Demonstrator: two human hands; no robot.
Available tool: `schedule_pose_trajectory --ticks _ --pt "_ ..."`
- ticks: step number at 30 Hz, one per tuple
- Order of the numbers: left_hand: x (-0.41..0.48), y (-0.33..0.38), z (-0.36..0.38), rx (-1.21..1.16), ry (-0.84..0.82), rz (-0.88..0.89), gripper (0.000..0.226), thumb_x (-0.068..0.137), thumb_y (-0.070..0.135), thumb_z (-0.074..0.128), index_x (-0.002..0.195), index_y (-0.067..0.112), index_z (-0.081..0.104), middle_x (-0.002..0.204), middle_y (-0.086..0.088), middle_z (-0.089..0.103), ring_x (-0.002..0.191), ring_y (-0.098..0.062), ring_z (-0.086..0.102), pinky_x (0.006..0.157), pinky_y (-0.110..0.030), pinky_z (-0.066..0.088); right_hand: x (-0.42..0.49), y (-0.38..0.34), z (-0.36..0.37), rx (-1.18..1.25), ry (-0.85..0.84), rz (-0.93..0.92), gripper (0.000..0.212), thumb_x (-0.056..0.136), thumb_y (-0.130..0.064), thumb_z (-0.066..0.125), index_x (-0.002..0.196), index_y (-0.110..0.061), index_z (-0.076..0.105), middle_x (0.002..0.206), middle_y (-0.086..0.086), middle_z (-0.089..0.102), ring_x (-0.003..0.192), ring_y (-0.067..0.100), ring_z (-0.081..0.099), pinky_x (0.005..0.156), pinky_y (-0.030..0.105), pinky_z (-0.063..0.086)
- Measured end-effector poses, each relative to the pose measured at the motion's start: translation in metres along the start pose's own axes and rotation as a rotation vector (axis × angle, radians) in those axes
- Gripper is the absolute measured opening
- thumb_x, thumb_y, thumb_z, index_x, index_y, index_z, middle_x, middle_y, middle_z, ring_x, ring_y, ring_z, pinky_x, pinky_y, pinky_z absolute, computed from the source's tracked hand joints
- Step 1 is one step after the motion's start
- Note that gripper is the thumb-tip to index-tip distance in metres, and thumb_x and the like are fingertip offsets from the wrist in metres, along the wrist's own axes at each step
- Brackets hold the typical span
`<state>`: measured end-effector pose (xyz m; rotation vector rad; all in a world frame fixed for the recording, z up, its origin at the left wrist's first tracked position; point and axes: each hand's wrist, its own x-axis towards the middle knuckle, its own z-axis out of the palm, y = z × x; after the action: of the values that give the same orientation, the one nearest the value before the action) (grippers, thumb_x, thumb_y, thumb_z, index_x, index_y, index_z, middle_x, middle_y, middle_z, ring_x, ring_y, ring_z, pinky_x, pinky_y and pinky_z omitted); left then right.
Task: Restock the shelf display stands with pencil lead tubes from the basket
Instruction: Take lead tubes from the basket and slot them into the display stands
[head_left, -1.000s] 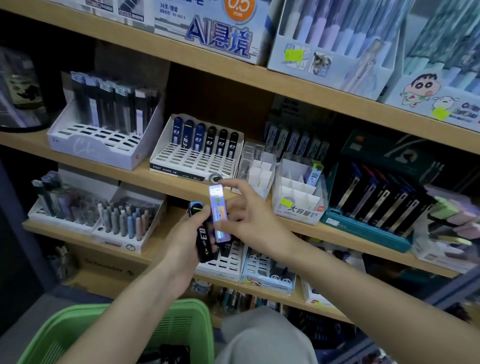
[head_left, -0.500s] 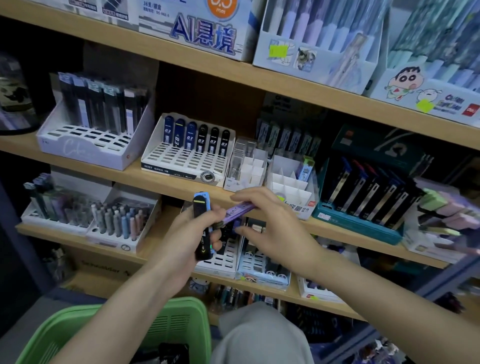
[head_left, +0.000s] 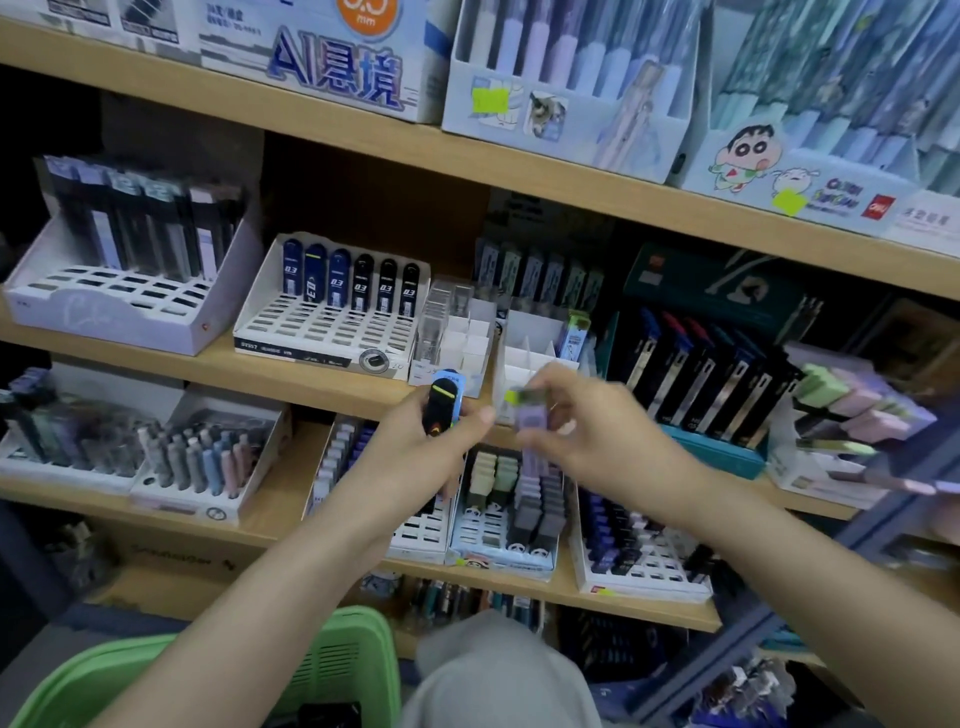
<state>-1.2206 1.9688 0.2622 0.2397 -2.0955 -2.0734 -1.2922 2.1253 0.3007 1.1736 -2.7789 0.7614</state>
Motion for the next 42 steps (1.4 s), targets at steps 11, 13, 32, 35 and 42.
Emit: schedule_pose_trajectory --ticks 11,13,32,35,42 --pt "0.012 -0.006 0.016 -0.364 0.015 -0.287 0.028 0.096 0.020 0.043 0.072 0.005 0.048 0.047 -0.003 0.044 0.043 -0.016 0.039 0.046 -0.026 0.037 0.063 0.062 -0.033 -0.031 0.387 0.141 0.008 0.101 -0.015 0.040 0.106 -0.021 0.041 0.095 0.018 0.061 0.085 0.038 0.063 0.075 0.054 0.053" --pt "0.013 -0.007 0.015 -0.357 0.028 -0.298 0.027 0.097 0.021 0.043 0.075 0.005 0.048 0.049 -0.004 0.044 0.045 -0.016 0.040 0.047 -0.026 0.039 0.067 0.064 -0.030 -0.117 0.390 0.107 0.010 0.099 -0.012 0.044 0.107 -0.015 0.050 0.098 0.011 0.059 0.087 0.031 0.062 0.077 0.042 0.052" --pt "0.019 -0.017 0.012 -0.377 0.044 -0.245 0.008 0.099 0.015 0.044 0.093 0.010 0.048 0.071 -0.005 0.051 0.052 -0.017 0.043 0.053 -0.031 0.038 0.085 0.067 -0.037 -0.554 0.311 0.115 0.012 0.088 -0.008 0.058 0.098 -0.008 0.066 0.104 0.011 0.063 0.094 0.030 0.059 0.077 0.039 0.050" --pt "0.018 -0.018 0.012 -0.412 0.042 -0.251 0.009 0.099 0.015 0.045 0.093 0.010 0.049 0.073 -0.005 0.051 0.051 -0.016 0.045 0.051 -0.029 0.041 0.084 0.066 -0.032 -0.619 0.313 0.093 0.019 0.091 -0.006 0.052 0.104 -0.007 0.065 0.108 0.013 0.060 0.099 0.033 0.057 0.075 0.040 0.049" --pt "0.013 -0.018 0.006 -0.592 0.053 -0.303 0.014 0.099 0.021 0.047 0.094 0.008 0.051 0.070 -0.003 0.049 0.047 -0.013 0.048 0.045 -0.025 0.046 0.066 0.036 -0.016 -0.515 0.364 -0.012 0.027 0.093 -0.004 0.047 0.116 -0.009 0.059 0.114 0.007 0.058 0.103 0.020 0.054 0.076 0.030 0.044"
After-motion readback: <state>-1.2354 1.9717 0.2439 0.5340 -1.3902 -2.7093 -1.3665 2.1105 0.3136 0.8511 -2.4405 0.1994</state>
